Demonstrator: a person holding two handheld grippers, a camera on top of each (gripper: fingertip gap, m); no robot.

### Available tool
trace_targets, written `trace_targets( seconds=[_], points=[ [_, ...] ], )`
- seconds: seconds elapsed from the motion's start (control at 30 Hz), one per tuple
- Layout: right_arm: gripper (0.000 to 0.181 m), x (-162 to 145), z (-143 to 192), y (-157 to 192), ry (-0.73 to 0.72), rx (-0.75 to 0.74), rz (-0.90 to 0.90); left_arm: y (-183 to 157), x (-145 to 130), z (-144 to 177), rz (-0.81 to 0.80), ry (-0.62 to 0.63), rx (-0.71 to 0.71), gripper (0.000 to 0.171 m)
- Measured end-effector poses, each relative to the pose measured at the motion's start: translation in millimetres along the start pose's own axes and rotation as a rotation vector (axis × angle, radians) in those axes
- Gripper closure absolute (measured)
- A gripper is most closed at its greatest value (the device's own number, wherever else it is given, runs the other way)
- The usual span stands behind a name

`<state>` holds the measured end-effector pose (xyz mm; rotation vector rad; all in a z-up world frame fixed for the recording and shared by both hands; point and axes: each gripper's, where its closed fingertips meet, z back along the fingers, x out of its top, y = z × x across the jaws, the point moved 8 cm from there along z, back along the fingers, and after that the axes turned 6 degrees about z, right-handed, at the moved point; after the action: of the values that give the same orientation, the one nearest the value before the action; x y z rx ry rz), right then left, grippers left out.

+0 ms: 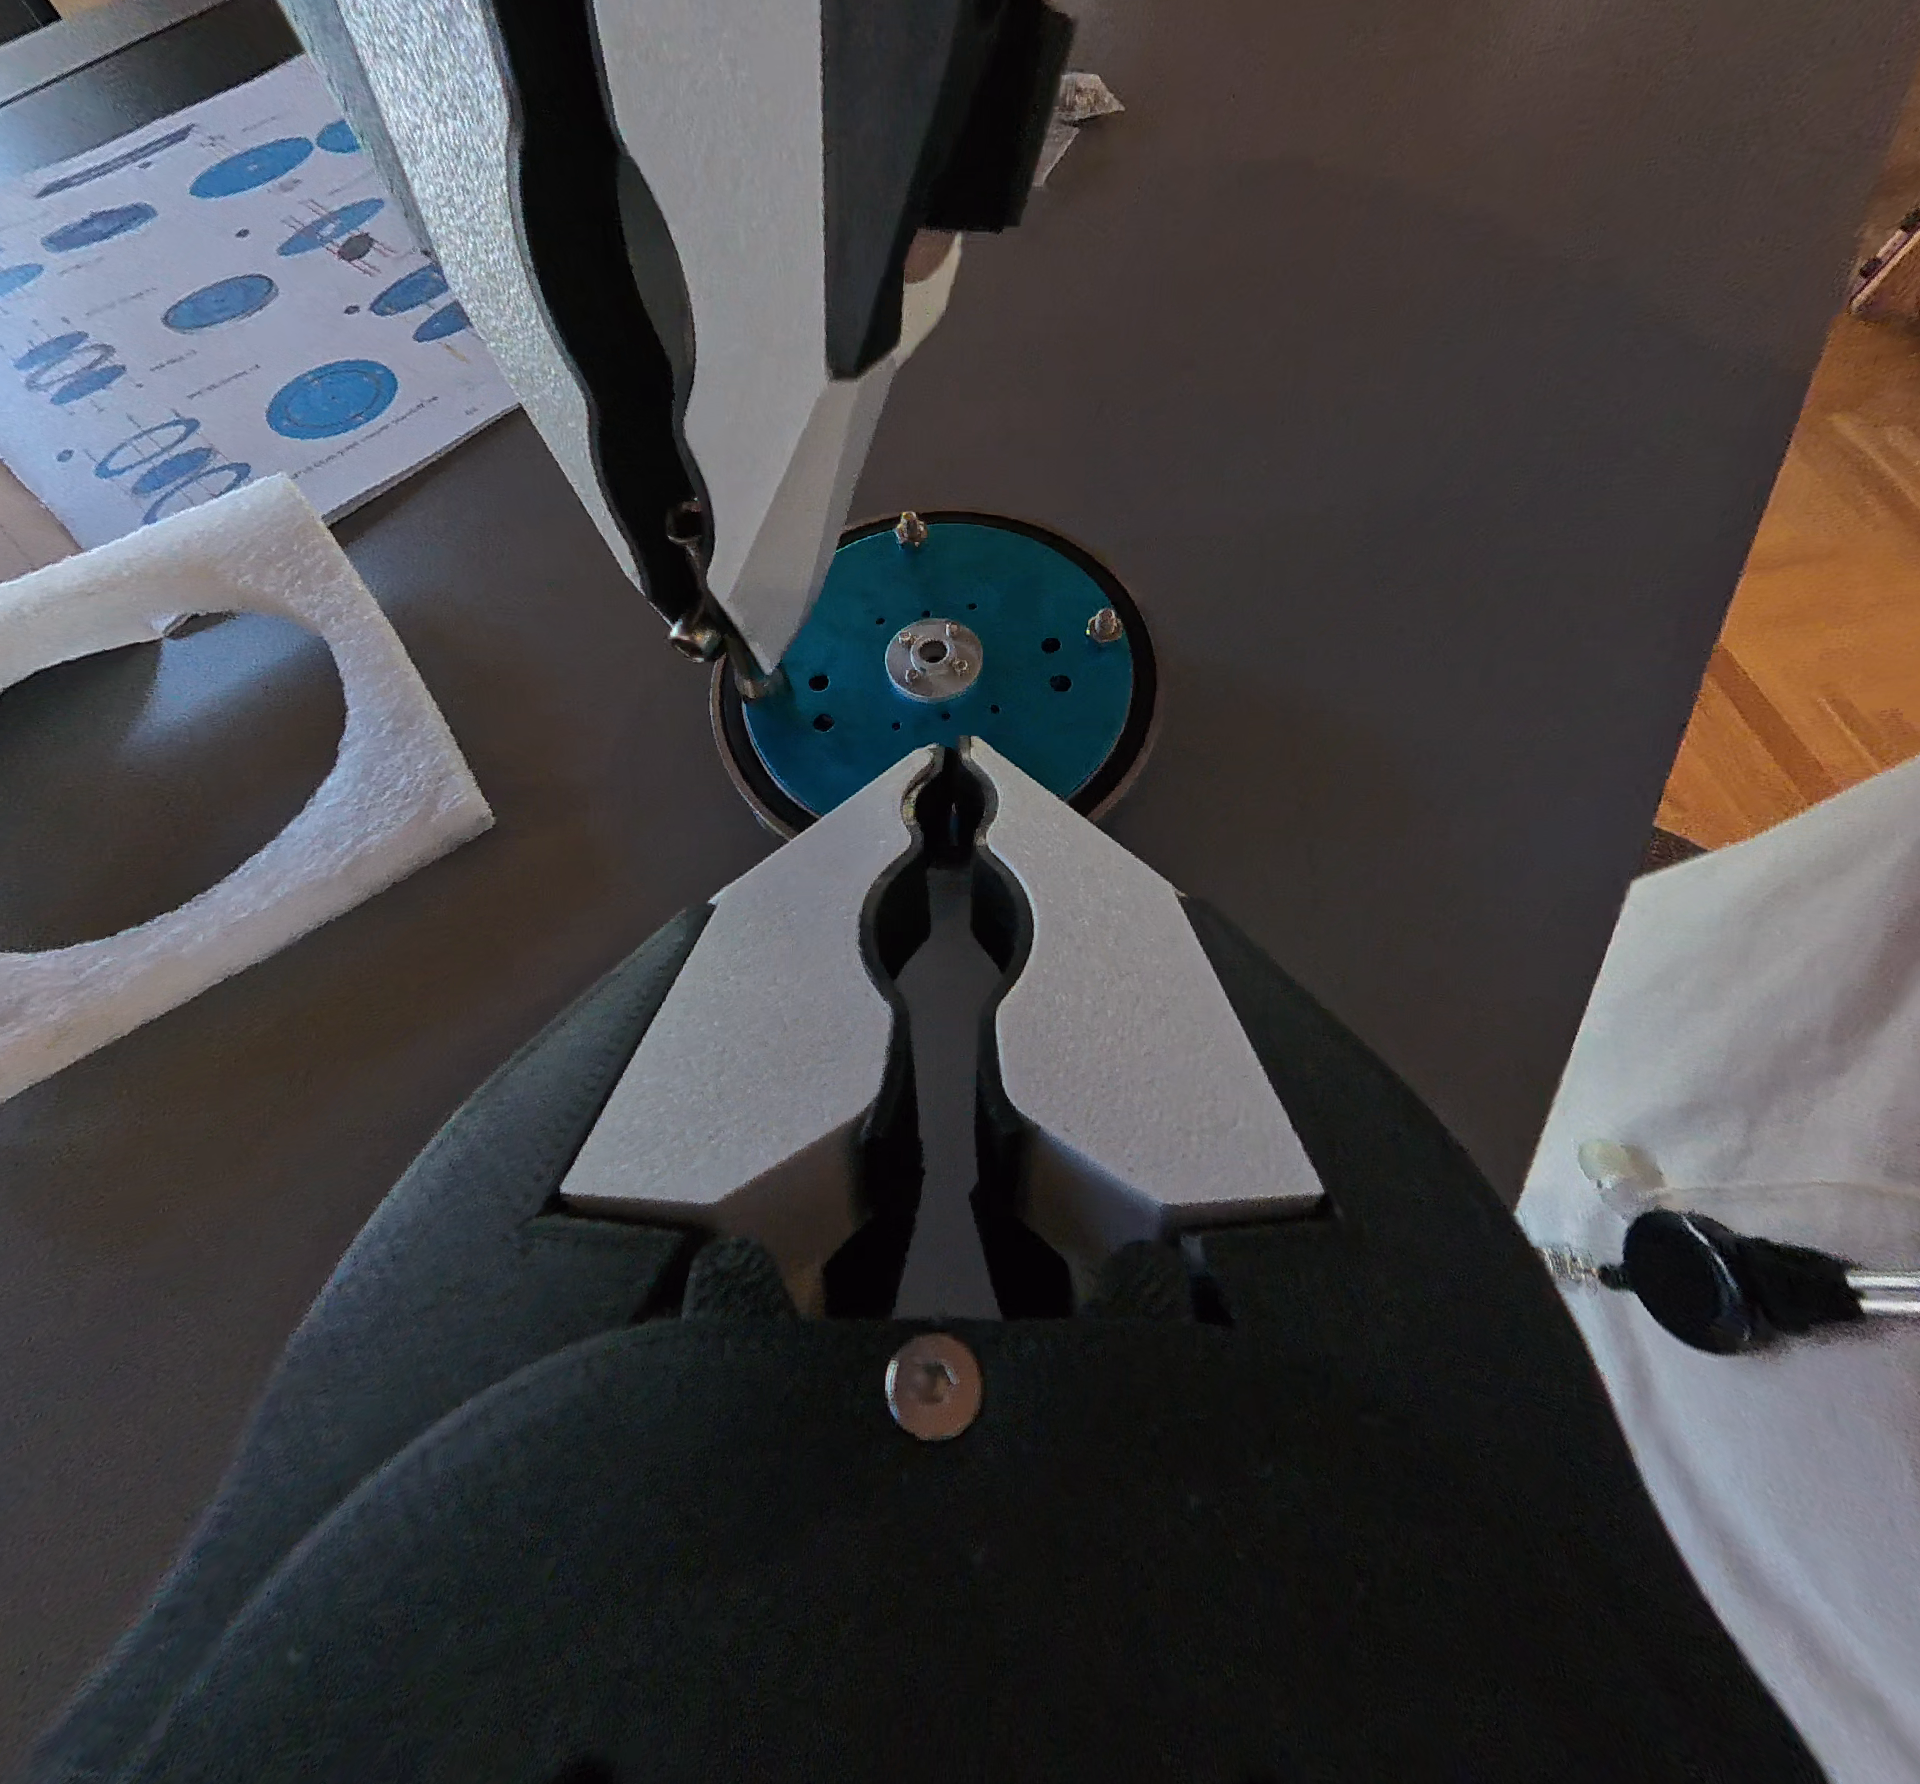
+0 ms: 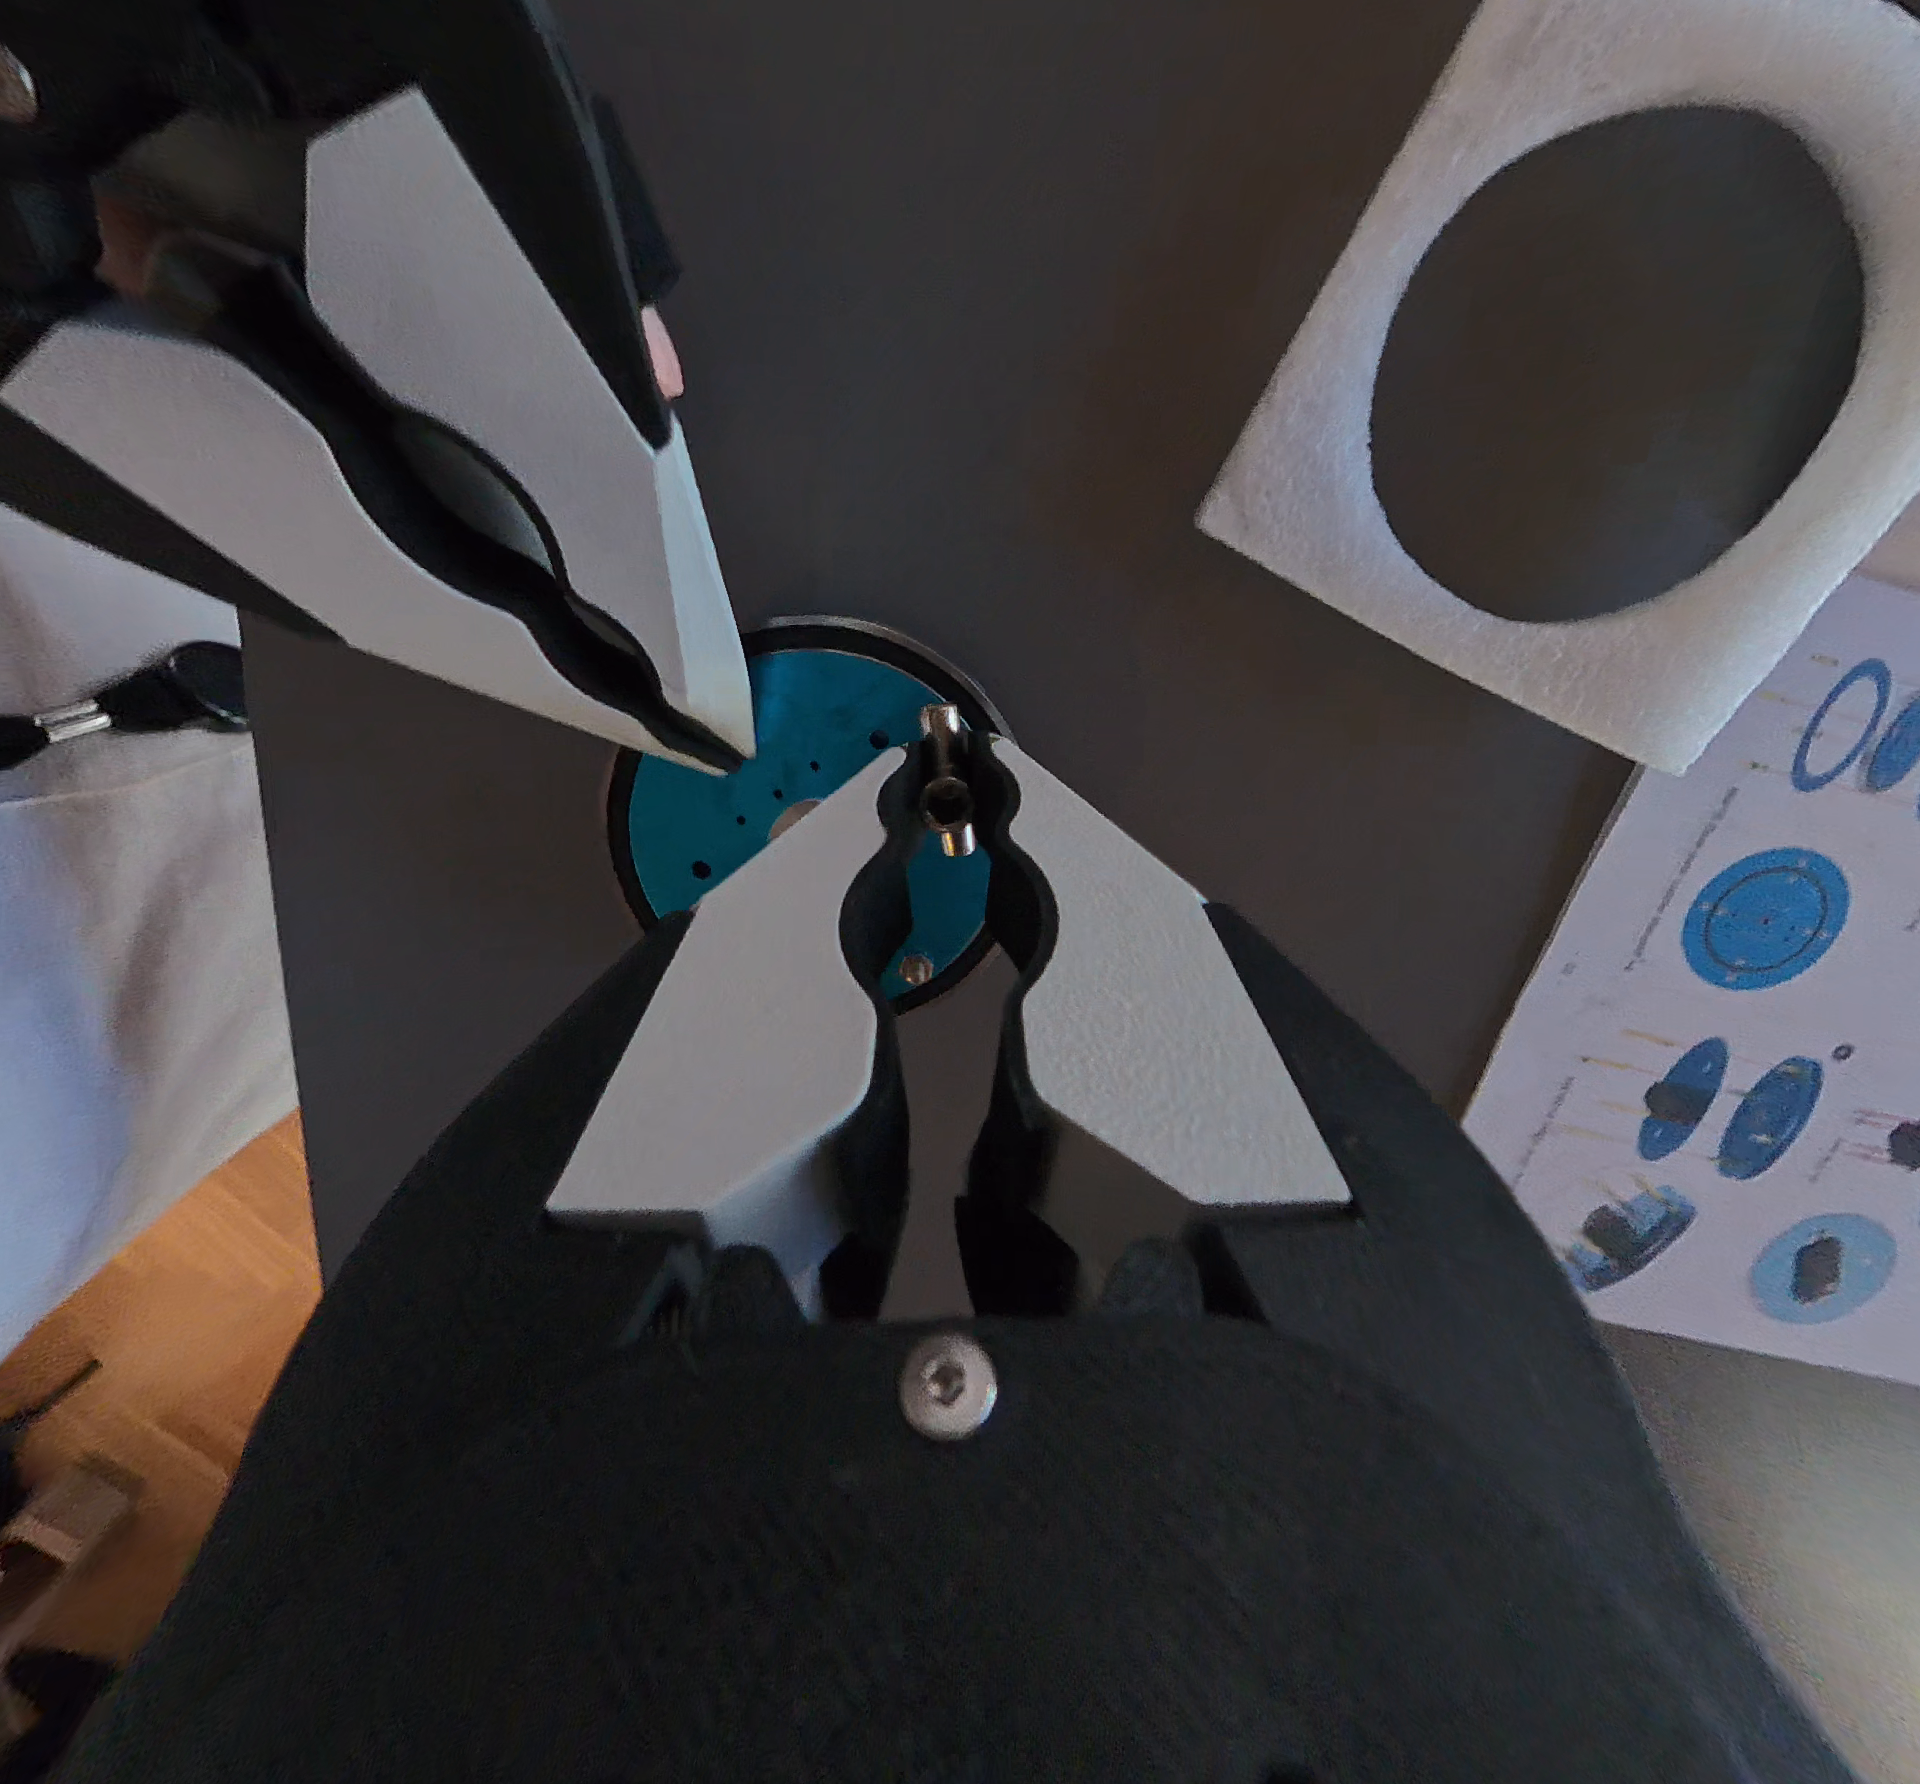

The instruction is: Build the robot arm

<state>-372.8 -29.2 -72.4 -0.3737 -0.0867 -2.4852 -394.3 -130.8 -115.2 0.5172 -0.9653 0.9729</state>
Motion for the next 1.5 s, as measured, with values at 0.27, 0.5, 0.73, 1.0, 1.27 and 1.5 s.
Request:
trace_targets(
  seconds=[0.27, 0.5, 0.73, 1.0, 1.27, 1.5],
  points=[
    [0.173, -2.0, -0.2, 8.5, -0.033, -0.119, -0.241, -4.2, 2.8, -6.2, 0.014, 0.01, -0.076, 0.171],
    [0.173, -2.6, -0.9, 13.2, -0.05, -0.197, -0.386, 4.3, 4.1, -8.0, 0.14, 0.021, -0.185, 0.171],
    [0.173, -2.8, -0.6, 11.3, -0.033, -0.172, -0.4, 35.6, 7.5, 34.1, -0.094, -0.171, -0.315, 0.167],
    [0.173, -2.8, -0.6, 9.1, -0.024, -0.148, -0.416, 34.5, 5.5, 0.7, -0.471, 0.032, -0.474, 0.16],
    [0.173, -3.6, -1.0, 8.8, -0.032, -0.15, -0.431, 39.1, 4.0, 0.1, -0.391, 0.016, -0.561, 0.169],
    [0.173, -6.3, -0.5, 12.9, -0.04, -0.193, -0.503, 31.9, 5.8, -6.0, -0.357, 0.0, -0.543, 0.171]
  ],
)
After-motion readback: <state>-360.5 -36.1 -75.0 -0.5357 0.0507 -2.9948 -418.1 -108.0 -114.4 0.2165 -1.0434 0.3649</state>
